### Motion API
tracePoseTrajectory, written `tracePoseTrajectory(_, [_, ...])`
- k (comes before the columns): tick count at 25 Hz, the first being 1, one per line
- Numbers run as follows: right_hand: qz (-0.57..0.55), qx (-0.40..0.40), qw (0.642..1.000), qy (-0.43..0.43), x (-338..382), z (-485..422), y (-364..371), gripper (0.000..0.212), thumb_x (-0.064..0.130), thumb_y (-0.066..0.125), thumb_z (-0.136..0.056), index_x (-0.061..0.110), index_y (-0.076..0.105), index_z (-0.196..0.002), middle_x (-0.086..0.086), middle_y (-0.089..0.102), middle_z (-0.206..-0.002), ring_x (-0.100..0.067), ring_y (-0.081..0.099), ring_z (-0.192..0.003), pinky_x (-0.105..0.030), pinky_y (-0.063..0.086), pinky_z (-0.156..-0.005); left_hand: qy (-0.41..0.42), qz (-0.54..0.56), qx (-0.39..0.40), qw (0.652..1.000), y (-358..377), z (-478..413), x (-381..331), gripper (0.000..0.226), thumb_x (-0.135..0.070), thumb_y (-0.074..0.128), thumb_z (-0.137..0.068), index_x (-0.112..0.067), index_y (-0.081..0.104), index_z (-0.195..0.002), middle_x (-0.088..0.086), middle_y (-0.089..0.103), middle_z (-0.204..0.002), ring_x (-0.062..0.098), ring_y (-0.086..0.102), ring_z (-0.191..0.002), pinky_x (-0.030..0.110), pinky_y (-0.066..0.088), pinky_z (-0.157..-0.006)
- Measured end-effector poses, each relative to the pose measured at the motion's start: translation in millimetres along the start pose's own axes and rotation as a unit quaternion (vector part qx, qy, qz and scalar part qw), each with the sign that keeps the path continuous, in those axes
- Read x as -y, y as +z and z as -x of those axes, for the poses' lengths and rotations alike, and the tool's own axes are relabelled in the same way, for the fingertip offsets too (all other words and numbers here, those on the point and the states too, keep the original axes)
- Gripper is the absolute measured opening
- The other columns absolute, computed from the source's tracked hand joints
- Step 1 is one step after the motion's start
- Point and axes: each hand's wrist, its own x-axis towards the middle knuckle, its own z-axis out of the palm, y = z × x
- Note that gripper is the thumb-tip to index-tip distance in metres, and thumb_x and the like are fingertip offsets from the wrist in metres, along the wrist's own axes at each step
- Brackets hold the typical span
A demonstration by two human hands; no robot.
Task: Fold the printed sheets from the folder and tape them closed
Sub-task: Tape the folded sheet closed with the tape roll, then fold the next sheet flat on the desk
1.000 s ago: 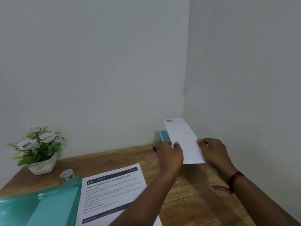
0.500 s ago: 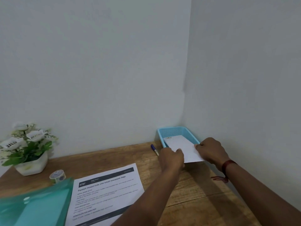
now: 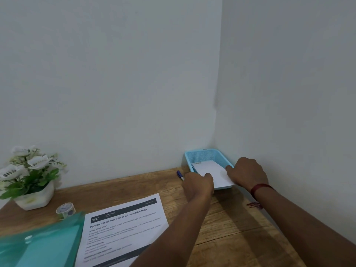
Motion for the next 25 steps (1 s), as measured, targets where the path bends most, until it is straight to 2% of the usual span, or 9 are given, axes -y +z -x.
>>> tracePoseTrajectory(3, [-0.012, -0.016, 1.000, -0.007, -1, -1, 3, 0.034, 0.042, 0.050, -0.095, 0.011, 0.057, -0.082, 0.004, 0.043, -0.062, -0.012, 0.044, -0.056, -0.023, 0.029, -0.046, 0.014, -0.013, -0.016, 1.000, 0, -1, 3, 0.037, -0.037, 0.069, -0.084, -0.015, 0.063, -0.113, 0.001, 0.067, -0.106, 0.017, 0.068, -0.084, 0.028, 0.061, -0.065])
tracePoseTrajectory(6, [-0.020, -0.053, 0.998, -0.016, -4, 3, 5, 0.044, 0.044, 0.046, -0.097, 0.007, 0.063, -0.081, 0.003, 0.046, -0.059, -0.015, 0.051, -0.058, -0.023, 0.035, -0.050, 0.031, -0.004, -0.022, 0.999, -4, 3, 4, 0.033, -0.040, 0.063, -0.088, -0.014, 0.067, -0.107, 0.000, 0.068, -0.099, 0.015, 0.068, -0.078, 0.028, 0.061, -0.063])
tracePoseTrajectory(10, [0.025, -0.134, 0.990, -0.047, -1, 21, -11, 0.047, 0.043, 0.043, -0.098, 0.013, 0.053, -0.063, 0.002, 0.046, -0.053, -0.010, 0.043, -0.047, -0.021, 0.023, -0.042, 0.098, -0.023, -0.017, 0.995, -22, 16, 8, 0.031, -0.039, 0.057, -0.091, -0.016, 0.071, -0.107, -0.002, 0.070, -0.099, 0.012, 0.067, -0.079, 0.024, 0.059, -0.063])
tracePoseTrajectory(12, [0.004, -0.194, 0.977, -0.084, 1, 41, -20, 0.045, 0.038, 0.046, -0.097, 0.010, 0.062, -0.066, -0.001, 0.055, -0.054, -0.014, 0.045, -0.046, -0.020, 0.025, -0.042, 0.141, -0.035, -0.009, 0.989, -41, 27, 11, 0.029, -0.035, 0.058, -0.091, -0.018, 0.071, -0.110, -0.002, 0.071, -0.106, 0.009, 0.064, -0.082, 0.026, 0.059, -0.067])
tracePoseTrajectory(14, [-0.050, -0.261, 0.954, -0.136, 4, 74, -20, 0.035, 0.032, 0.051, -0.095, 0.011, 0.071, -0.075, -0.006, 0.067, -0.062, -0.021, 0.055, -0.048, -0.018, 0.031, -0.044, 0.183, -0.054, -0.001, 0.982, -65, 39, 15, 0.028, -0.031, 0.058, -0.091, -0.020, 0.070, -0.114, -0.005, 0.070, -0.111, 0.008, 0.063, -0.081, 0.024, 0.057, -0.068])
tracePoseTrajectory(16, [-0.103, -0.292, 0.934, -0.179, 8, 113, -14, 0.030, 0.030, 0.052, -0.090, 0.013, 0.074, -0.079, -0.007, 0.069, -0.064, -0.025, 0.062, -0.051, -0.016, 0.030, -0.048, 0.204, -0.052, 0.008, 0.978, -90, 50, 21, 0.028, -0.032, 0.059, -0.090, -0.025, 0.069, -0.115, -0.009, 0.071, -0.108, 0.009, 0.067, -0.080, 0.029, 0.059, -0.073])
tracePoseTrajectory(18, [-0.139, -0.279, 0.922, -0.228, 12, 146, -6, 0.030, 0.032, 0.051, -0.088, 0.014, 0.073, -0.080, -0.003, 0.068, -0.063, -0.020, 0.060, -0.051, -0.018, 0.032, -0.051, 0.207, -0.059, 0.028, 0.976, -117, 60, 27, 0.028, -0.032, 0.060, -0.088, -0.029, 0.068, -0.114, -0.012, 0.072, -0.087, 0.009, 0.069, -0.070, 0.036, 0.060, -0.073])
tracePoseTrajectory(21, [-0.198, -0.221, 0.918, -0.264, 21, 184, 8, 0.029, 0.036, 0.050, -0.086, 0.020, 0.074, -0.088, 0.012, 0.060, -0.061, -0.005, 0.052, -0.051, -0.019, 0.038, -0.052, 0.206, -0.082, 0.082, 0.972, -163, 69, 43, 0.034, -0.026, 0.060, -0.085, -0.030, 0.065, -0.118, -0.009, 0.068, -0.064, 0.007, 0.069, -0.061, 0.033, 0.059, -0.074])
tracePoseTrajectory(25, [-0.229, -0.152, 0.904, -0.328, 42, 222, 22, 0.026, 0.036, 0.053, -0.086, 0.021, 0.074, -0.089, 0.017, 0.059, -0.065, 0.003, 0.050, -0.053, -0.008, 0.039, -0.055, 0.256, -0.163, 0.044, 0.952, -237, 61, 73, 0.032, -0.029, 0.062, -0.087, -0.029, 0.067, -0.118, -0.015, 0.066, -0.075, 0.004, 0.067, -0.073, 0.028, 0.053, -0.081])
